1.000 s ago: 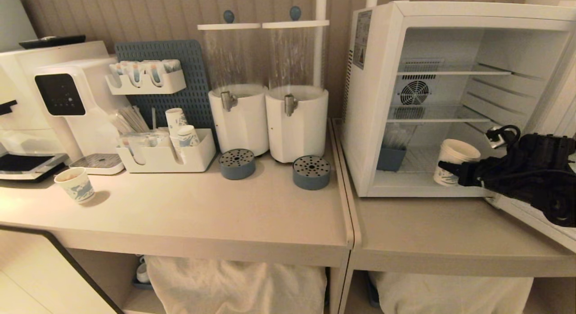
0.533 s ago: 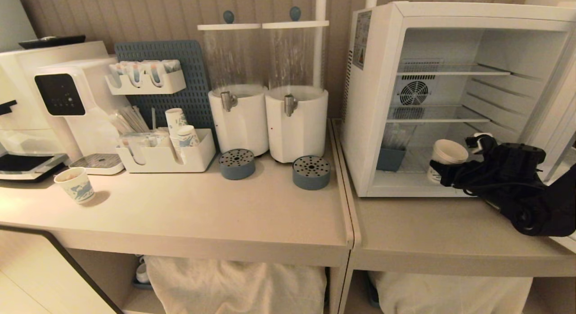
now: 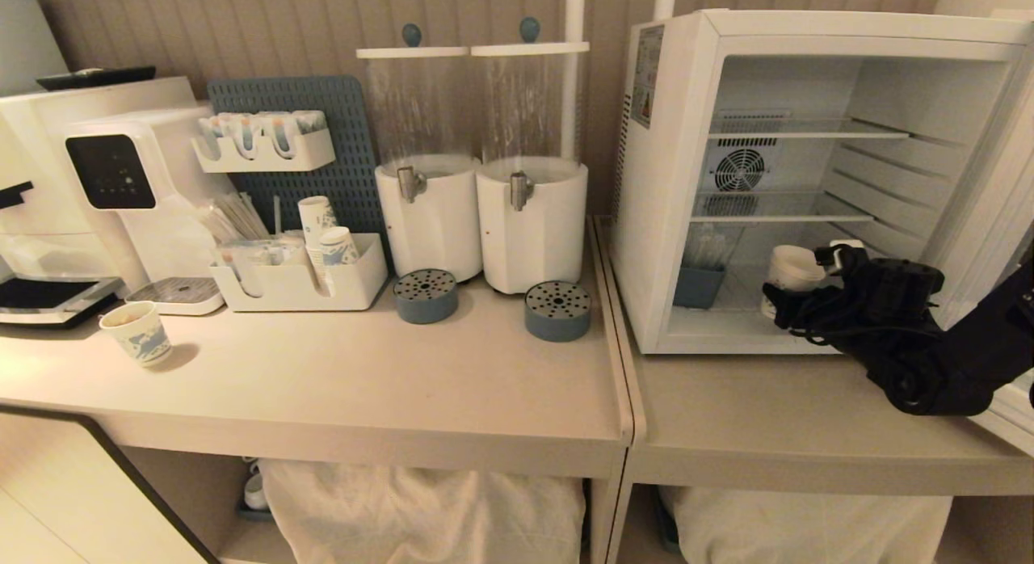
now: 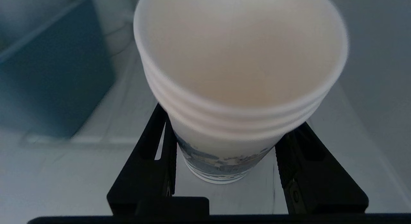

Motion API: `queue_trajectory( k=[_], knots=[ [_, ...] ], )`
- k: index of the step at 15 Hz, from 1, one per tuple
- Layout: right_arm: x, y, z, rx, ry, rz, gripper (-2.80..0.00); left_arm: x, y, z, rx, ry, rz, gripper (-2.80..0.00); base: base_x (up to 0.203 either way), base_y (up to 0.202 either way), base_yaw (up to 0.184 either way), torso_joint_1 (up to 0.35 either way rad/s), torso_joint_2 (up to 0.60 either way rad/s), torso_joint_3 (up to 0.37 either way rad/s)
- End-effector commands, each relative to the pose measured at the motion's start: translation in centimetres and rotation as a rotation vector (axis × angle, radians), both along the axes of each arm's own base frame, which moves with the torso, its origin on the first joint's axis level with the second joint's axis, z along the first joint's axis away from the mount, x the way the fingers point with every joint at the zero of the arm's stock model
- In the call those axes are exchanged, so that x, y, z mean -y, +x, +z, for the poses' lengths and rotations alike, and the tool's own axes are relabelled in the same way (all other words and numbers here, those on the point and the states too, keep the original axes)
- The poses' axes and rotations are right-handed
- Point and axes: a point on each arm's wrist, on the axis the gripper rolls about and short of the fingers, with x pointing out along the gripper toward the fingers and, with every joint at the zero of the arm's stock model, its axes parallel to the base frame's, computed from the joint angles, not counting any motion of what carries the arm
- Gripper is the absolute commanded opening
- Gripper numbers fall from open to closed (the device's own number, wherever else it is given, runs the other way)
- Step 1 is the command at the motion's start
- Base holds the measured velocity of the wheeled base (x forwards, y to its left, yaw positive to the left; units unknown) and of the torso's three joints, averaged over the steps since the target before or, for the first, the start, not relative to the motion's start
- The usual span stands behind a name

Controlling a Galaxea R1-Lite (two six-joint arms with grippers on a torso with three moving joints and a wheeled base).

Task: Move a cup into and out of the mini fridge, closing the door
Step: Put the paper cup in the freezer

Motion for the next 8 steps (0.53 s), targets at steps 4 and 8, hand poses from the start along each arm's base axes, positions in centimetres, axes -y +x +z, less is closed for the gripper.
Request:
queue_trajectory(
  k=[4,8],
  knots=[
    [0.1,1.8,-2.8,-0.063,-0.023,-0.009,-2.80,0.0,0.0,0.0,0.001,0.000,0.001,-2.80,0.000,0.000,0.000,0.000,0.00,0.000],
    [0.4,3.4,-2.9,-0.086,-0.036,-0.039,-2.80,0.0,0.0,0.0,-0.001,0.000,0.001,-2.80,0.000,0.000,0.000,0.000,0.00,0.000]
  ],
)
